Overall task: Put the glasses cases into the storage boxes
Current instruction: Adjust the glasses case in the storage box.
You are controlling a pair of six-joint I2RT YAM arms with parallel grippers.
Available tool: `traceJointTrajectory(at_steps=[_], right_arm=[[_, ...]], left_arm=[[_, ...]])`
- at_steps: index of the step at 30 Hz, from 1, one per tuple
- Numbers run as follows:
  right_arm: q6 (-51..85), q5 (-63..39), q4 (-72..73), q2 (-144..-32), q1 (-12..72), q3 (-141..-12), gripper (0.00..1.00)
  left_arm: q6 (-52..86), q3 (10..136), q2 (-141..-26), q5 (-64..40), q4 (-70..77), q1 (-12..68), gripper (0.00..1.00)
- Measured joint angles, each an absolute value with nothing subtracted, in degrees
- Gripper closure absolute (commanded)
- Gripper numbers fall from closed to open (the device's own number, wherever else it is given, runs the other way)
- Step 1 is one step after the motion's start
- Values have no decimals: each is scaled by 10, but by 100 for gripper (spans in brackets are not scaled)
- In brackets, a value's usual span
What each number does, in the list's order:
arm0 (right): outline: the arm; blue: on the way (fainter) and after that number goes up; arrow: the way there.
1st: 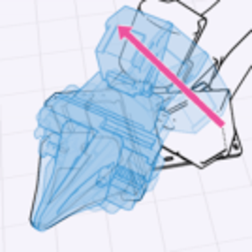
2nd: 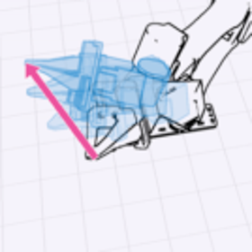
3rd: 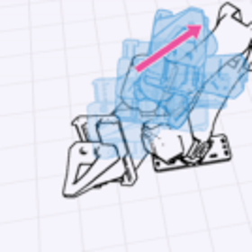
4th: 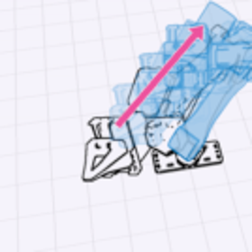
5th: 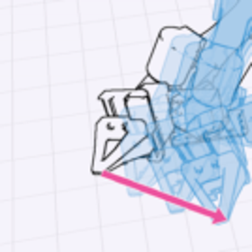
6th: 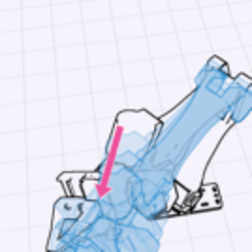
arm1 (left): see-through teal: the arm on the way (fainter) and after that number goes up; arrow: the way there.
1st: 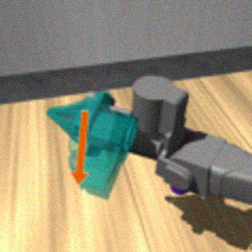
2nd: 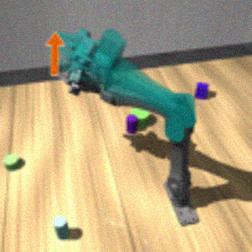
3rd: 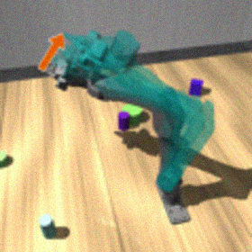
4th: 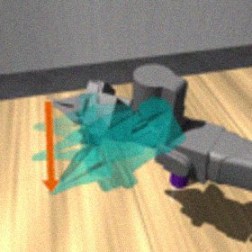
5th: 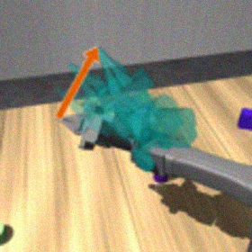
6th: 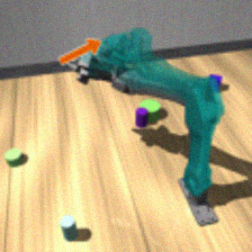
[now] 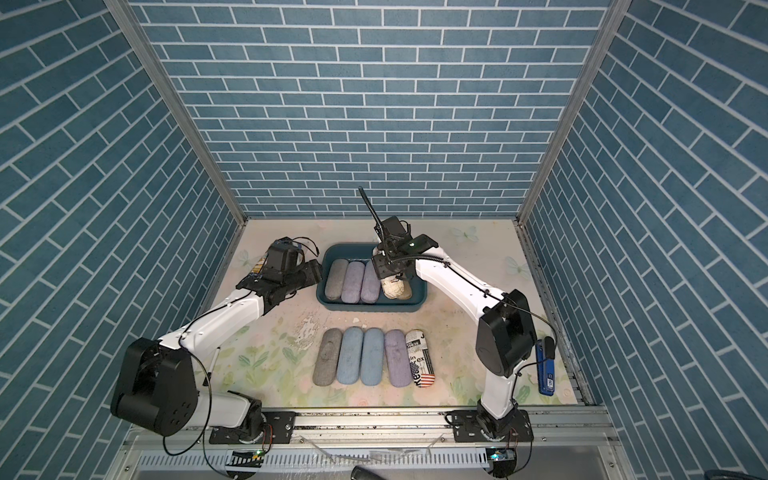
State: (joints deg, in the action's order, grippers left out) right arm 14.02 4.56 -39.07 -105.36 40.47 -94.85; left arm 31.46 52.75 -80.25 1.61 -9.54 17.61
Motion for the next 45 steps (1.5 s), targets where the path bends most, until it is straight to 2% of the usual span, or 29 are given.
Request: traceJointTrajectory(at_steps=[16, 32, 45], right_arm=[[75, 105, -364, -1153, 346, -977, 51], [25, 158, -359, -1194, 344, -1011, 51], [25, 155, -346, -1201, 344, -987, 51]], left_arm=[[314, 516, -798, -11, -67, 175, 21], [314, 516, -807, -15, -53, 175, 21], [314, 510, -814, -18, -50, 175, 21]])
